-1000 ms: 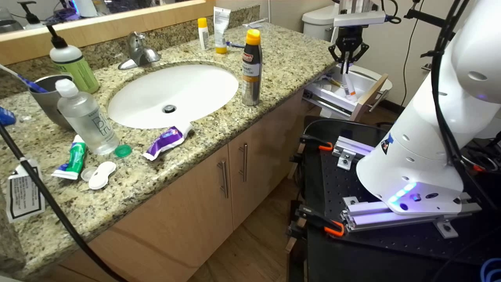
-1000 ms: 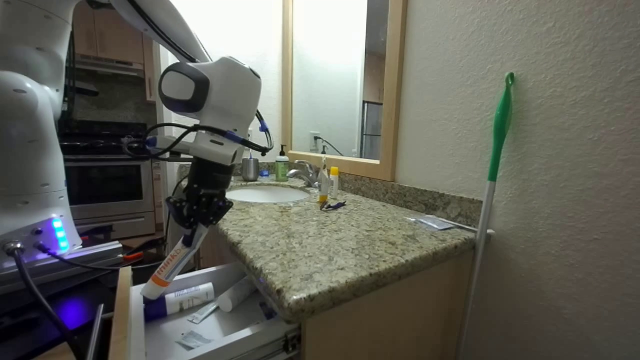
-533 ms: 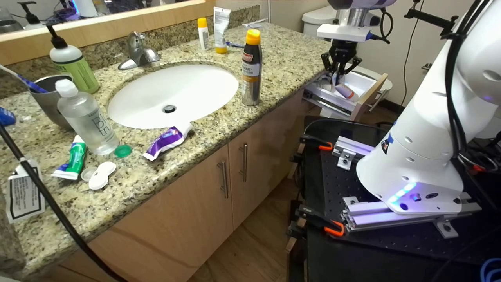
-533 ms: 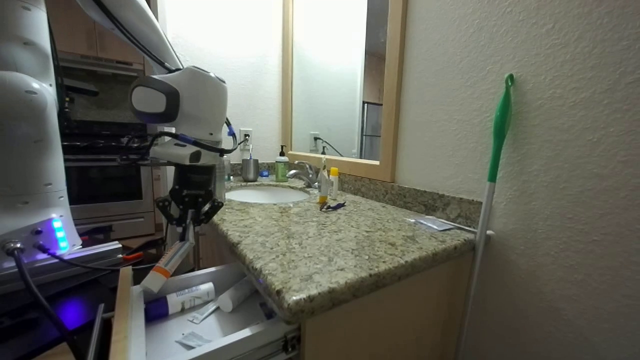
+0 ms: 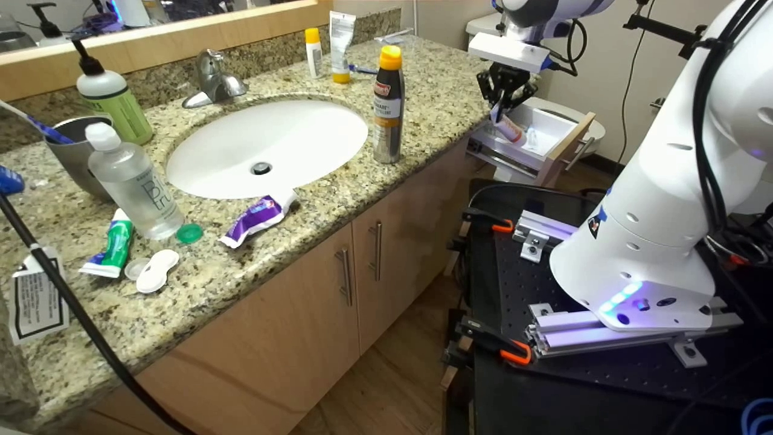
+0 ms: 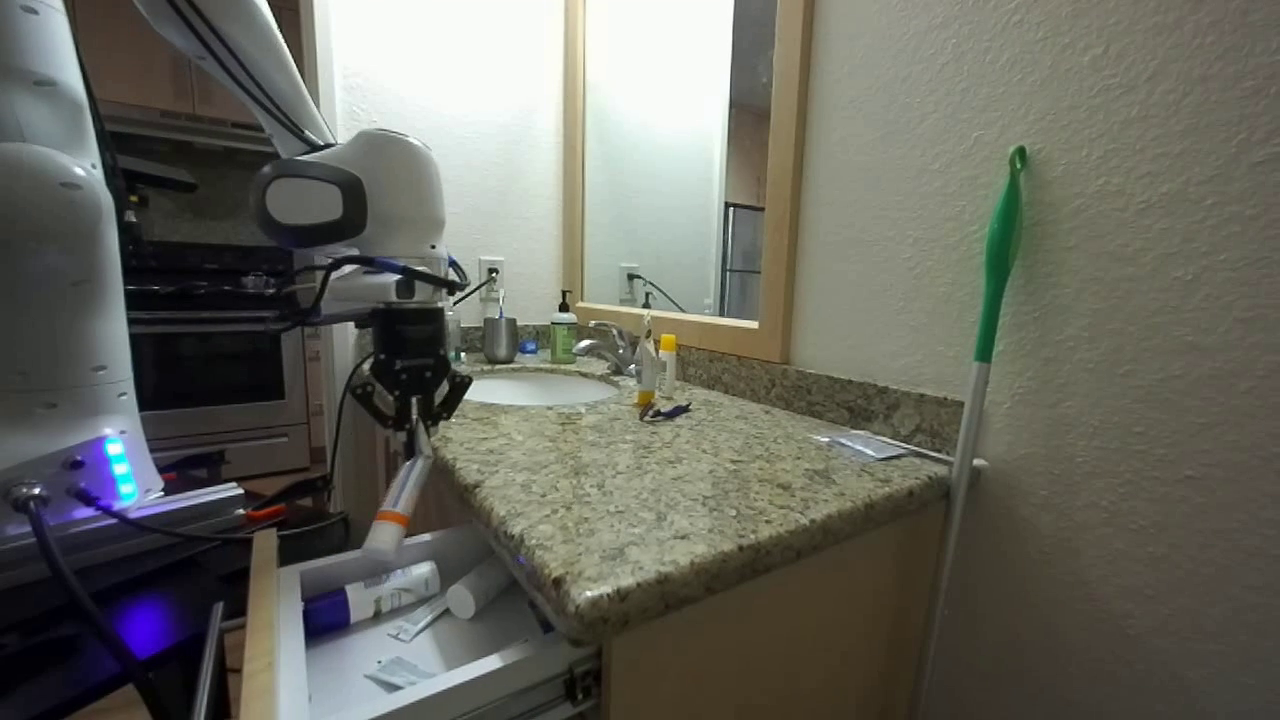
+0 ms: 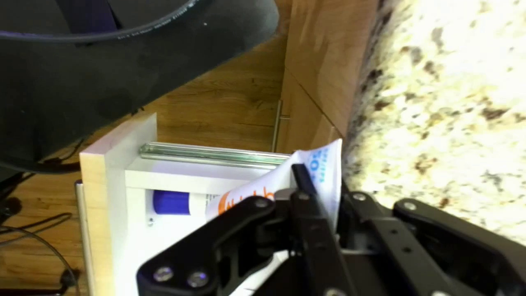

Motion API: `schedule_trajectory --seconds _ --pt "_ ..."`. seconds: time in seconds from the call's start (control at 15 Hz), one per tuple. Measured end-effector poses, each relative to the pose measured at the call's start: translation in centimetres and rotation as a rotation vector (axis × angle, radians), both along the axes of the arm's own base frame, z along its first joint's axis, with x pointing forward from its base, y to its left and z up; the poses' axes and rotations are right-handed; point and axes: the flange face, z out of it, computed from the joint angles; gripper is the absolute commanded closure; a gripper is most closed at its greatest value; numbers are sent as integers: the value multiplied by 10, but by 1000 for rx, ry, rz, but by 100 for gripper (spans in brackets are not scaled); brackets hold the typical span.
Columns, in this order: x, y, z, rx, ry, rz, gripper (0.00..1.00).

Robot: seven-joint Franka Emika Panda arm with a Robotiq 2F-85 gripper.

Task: Pick the tubes and the small bottle on the right side of the counter, put them in the drawer then close it

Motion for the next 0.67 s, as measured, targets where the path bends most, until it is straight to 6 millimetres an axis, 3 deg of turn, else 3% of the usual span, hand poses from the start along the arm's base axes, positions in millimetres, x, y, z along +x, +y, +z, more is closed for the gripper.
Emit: schedule_trajectory --seconds 0.33,0.53,0.67 --pt "15 17 49 23 -50 234 97" --pt "7 34 79 90 -8 349 97" --pt "-9 45 101 134 22 364 97"
